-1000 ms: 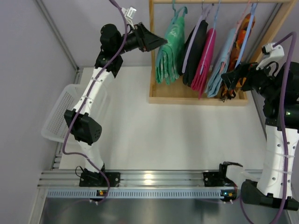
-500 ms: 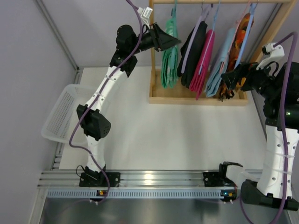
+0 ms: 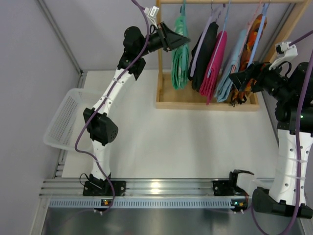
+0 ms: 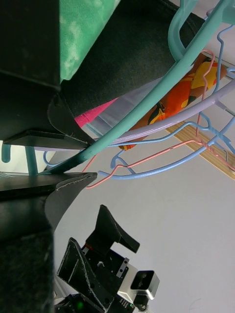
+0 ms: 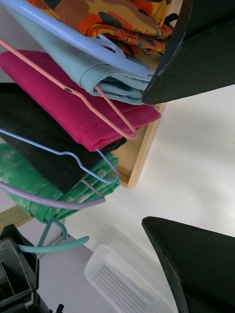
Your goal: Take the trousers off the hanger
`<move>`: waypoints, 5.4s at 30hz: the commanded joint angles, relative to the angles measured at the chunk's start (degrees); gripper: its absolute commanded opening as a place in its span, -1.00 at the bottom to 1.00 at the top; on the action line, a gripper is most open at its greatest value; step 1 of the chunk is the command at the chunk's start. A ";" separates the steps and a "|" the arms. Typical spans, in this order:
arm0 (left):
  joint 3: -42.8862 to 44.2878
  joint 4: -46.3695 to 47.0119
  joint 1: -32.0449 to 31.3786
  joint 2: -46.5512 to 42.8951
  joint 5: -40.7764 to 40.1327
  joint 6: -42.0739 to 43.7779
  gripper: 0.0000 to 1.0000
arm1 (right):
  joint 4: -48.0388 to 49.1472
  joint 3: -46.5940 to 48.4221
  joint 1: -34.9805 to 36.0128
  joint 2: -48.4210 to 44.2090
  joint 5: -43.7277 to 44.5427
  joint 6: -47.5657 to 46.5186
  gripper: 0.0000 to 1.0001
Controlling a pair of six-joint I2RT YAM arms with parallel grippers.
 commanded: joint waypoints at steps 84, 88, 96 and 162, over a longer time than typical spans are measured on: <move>-53.96 11.77 -12.10 -49.65 -13.02 37.57 -1.00 | 52.22 2.28 35.64 23.58 -13.77 54.88 -0.79; -54.40 8.27 -12.10 -51.14 -14.95 40.91 -0.02 | 52.22 1.84 35.47 23.05 -14.30 56.46 -1.00; -59.14 -4.74 -12.01 -60.79 -25.41 57.41 0.56 | 55.56 0.61 34.33 20.42 -16.40 62.60 -1.00; -46.85 -2.47 -16.15 -51.32 -50.98 60.18 -1.00 | 73.02 -23.46 28.44 16.63 -24.05 74.56 -1.00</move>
